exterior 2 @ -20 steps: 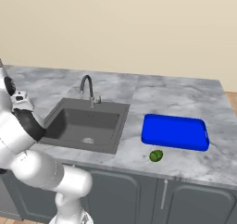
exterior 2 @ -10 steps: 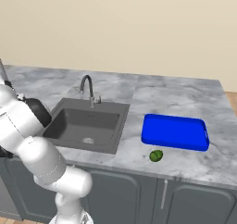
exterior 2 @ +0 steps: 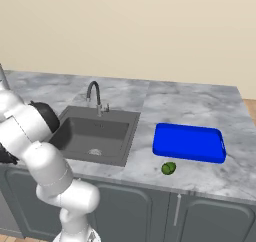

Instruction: Pick up all produce items and place them in the sink. Turn on the sink faucet to wash them. Then turn the sink off and put them in the tray.

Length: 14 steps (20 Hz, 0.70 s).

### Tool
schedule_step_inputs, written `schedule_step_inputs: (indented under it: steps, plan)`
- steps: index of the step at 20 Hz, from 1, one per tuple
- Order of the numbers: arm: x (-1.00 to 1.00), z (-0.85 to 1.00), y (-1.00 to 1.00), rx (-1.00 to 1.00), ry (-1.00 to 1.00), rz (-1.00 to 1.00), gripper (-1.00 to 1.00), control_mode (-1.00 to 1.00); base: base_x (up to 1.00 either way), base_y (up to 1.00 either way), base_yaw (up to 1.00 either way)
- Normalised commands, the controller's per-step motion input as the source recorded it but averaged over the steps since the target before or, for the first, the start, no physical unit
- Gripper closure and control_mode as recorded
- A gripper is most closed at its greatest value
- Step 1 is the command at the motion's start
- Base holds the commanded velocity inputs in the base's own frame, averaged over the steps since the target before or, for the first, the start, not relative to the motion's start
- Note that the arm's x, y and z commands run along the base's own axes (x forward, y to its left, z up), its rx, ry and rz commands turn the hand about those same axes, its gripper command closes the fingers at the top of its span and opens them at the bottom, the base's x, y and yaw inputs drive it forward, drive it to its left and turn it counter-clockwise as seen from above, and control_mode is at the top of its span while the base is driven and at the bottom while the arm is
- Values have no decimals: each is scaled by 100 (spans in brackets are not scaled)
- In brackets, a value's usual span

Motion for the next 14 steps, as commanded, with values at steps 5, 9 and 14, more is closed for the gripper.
schedule_step_inputs:
  steps: [5,9,14]
  plan:
    - [6,-11,14,4,-1,0,-100,-100,0,0,0]
    - [14,0,16,1,-2,0,-100,-100,0,0,0]
    - [16,-4,8,0,-2,0,-100,-100,0,0,0]
